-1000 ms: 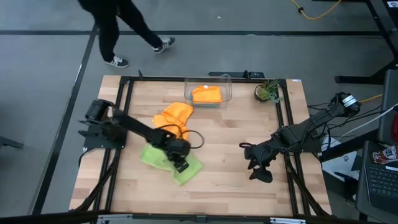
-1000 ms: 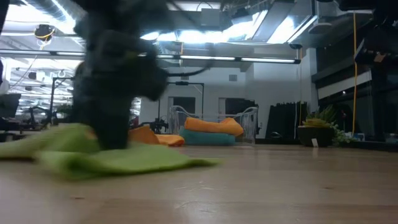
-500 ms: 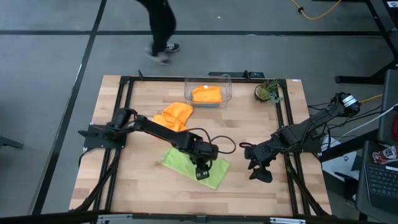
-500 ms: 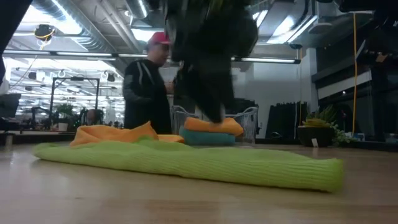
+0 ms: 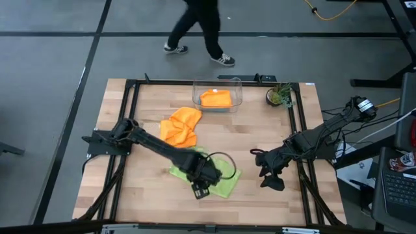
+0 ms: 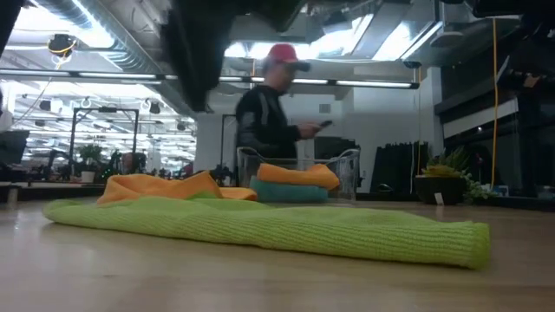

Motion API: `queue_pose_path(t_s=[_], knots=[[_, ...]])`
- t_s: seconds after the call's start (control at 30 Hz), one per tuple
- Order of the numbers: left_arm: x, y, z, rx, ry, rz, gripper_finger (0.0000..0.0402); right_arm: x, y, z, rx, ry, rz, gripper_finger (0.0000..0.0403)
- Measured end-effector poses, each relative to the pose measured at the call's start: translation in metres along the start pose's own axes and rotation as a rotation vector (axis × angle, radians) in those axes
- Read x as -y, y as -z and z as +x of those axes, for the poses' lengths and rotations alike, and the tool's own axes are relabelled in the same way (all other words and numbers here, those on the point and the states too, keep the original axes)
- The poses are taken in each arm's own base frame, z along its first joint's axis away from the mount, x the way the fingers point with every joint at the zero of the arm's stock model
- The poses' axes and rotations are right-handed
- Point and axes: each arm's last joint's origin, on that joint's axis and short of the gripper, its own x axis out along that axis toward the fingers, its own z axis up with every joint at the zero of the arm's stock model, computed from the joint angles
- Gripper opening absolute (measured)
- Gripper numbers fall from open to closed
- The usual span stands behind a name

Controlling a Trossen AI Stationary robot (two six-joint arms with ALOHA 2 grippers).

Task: Fold microfiber towels
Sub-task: Fold the green microfiber cloth

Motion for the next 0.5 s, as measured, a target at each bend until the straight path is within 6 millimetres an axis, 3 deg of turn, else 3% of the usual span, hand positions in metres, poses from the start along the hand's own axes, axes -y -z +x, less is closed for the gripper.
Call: queue_pose_path(t_s=[0.2,0.4,0.5], knots=[[0.007,0.020,0.017,0.087,-0.090,-0.565,0.0178,0.001,-0.002,0.000,0.050,0.034,0.025,0.0272],[0.022,0.024,0.021,0.343,-0.038,-0.854,0.0178,0.001,-0.001,0.000,0.045,0.038,0.045,0.0272],[0.021,0.021,0.028,0.382,-0.050,-0.923,0.0178,0.002,-0.001,0.000,0.038,0.043,0.065,0.0272]])
